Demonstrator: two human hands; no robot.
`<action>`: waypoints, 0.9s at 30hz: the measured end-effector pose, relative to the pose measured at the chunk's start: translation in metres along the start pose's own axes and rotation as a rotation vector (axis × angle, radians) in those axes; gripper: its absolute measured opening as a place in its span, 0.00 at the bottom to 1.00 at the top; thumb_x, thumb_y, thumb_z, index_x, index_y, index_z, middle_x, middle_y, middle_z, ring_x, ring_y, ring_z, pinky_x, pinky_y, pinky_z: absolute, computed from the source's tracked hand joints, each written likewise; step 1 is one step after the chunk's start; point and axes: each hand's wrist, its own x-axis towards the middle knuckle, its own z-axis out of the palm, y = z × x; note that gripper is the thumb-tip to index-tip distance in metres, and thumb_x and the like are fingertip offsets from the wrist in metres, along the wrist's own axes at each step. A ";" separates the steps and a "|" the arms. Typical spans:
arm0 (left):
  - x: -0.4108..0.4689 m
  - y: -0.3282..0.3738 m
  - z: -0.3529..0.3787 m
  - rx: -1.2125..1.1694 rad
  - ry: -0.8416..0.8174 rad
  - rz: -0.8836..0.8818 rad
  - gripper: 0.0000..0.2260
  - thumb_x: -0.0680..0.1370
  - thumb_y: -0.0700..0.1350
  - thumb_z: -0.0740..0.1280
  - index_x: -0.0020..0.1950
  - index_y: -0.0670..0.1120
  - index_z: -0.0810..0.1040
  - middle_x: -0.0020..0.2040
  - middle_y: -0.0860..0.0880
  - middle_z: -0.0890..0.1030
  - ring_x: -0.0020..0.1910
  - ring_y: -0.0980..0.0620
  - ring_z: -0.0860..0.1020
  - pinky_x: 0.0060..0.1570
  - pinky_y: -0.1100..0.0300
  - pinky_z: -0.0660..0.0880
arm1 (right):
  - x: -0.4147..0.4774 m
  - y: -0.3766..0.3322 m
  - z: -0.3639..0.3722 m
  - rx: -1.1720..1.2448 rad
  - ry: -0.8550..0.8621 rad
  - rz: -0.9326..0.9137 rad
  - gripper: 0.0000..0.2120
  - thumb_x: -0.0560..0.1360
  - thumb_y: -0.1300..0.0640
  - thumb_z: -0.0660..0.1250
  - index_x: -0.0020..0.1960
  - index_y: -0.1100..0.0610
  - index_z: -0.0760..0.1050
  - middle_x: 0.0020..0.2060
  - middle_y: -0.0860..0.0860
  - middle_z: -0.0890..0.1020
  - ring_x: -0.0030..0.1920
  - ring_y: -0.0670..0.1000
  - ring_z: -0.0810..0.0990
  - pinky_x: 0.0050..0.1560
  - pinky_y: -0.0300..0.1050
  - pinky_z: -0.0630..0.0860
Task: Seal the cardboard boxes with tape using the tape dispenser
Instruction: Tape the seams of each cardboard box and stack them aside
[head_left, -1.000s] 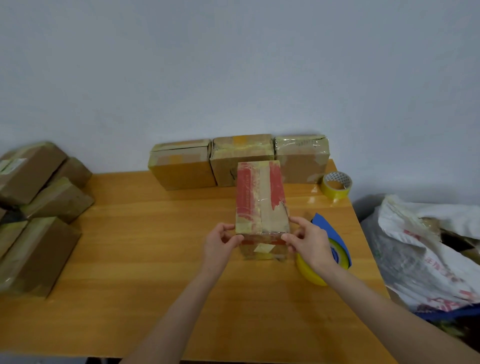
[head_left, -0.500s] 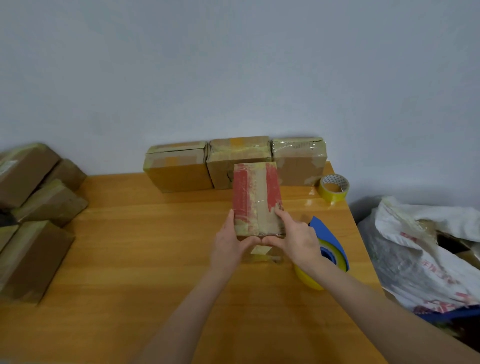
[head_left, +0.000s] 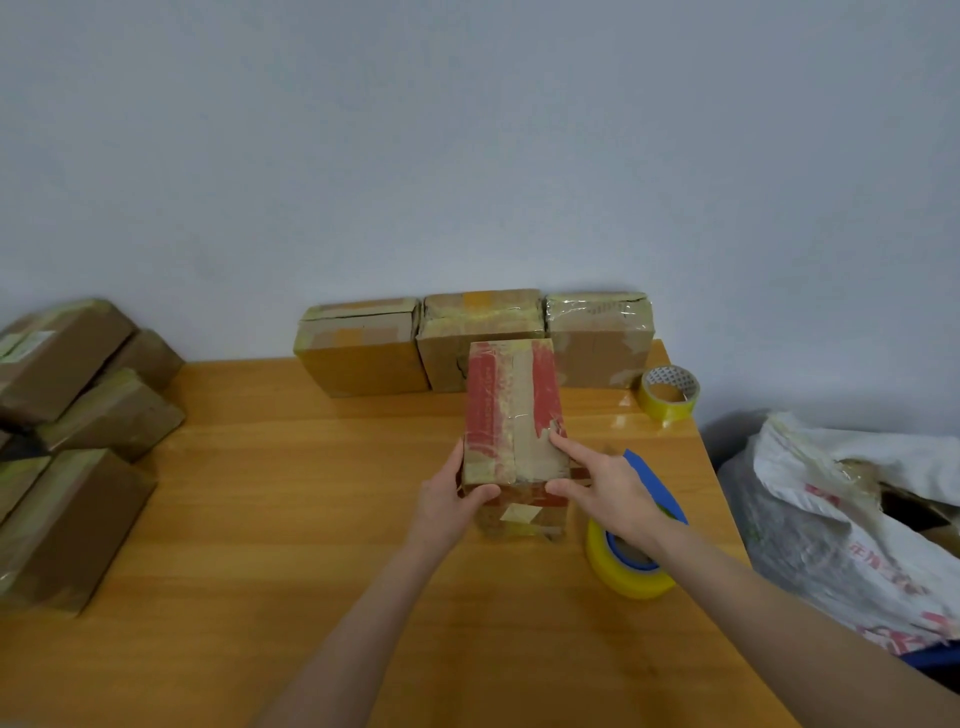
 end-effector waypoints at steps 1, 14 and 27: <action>0.001 -0.002 -0.001 -0.011 -0.013 -0.007 0.34 0.76 0.44 0.70 0.77 0.54 0.57 0.61 0.59 0.74 0.60 0.58 0.73 0.60 0.58 0.75 | 0.000 0.000 0.000 0.003 -0.003 -0.003 0.32 0.76 0.50 0.70 0.76 0.44 0.61 0.69 0.47 0.73 0.59 0.51 0.79 0.57 0.43 0.77; 0.013 0.038 0.007 -0.286 0.064 -0.356 0.28 0.77 0.52 0.68 0.75 0.49 0.64 0.69 0.48 0.72 0.64 0.47 0.73 0.61 0.52 0.74 | 0.013 -0.015 -0.010 0.419 -0.072 0.340 0.38 0.73 0.44 0.71 0.76 0.55 0.58 0.67 0.54 0.73 0.62 0.55 0.75 0.53 0.49 0.78; -0.038 0.035 -0.070 -0.258 0.529 -0.361 0.17 0.77 0.47 0.67 0.66 0.46 0.73 0.56 0.48 0.79 0.53 0.48 0.78 0.56 0.49 0.76 | 0.018 -0.099 0.043 0.208 -0.083 0.006 0.39 0.72 0.43 0.72 0.75 0.56 0.61 0.67 0.51 0.74 0.63 0.52 0.76 0.56 0.46 0.78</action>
